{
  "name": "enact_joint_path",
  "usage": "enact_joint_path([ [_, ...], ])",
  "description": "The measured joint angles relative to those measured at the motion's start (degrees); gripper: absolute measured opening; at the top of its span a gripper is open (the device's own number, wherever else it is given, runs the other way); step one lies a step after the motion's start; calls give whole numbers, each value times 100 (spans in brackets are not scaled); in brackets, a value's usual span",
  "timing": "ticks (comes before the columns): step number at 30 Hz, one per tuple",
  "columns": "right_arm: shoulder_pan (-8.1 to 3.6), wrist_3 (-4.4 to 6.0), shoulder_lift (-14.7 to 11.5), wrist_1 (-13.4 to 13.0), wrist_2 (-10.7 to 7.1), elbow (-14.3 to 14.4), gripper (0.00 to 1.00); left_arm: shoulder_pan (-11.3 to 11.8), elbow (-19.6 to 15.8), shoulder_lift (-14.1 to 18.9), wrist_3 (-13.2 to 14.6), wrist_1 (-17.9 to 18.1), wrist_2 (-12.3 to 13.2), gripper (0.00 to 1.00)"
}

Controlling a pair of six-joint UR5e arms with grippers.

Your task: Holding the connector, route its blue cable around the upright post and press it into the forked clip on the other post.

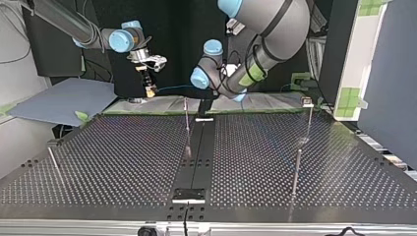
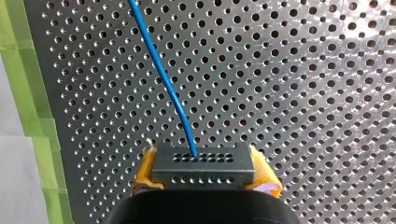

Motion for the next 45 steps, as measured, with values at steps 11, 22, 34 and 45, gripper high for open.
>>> enact_joint_path([
  [11,1,17,0,2,8,-16,0,-8,98,-303,60,497,196,100],
  [22,1,7,0,26,5,-26,0,-27,93,-311,160,1046,-1,100],
  [34,-4,9,0,25,-9,-27,0,-36,-58,-312,324,1616,-501,100],
  [45,0,4,-1,34,-9,-28,0,-68,-118,-311,653,2149,-999,52],
])
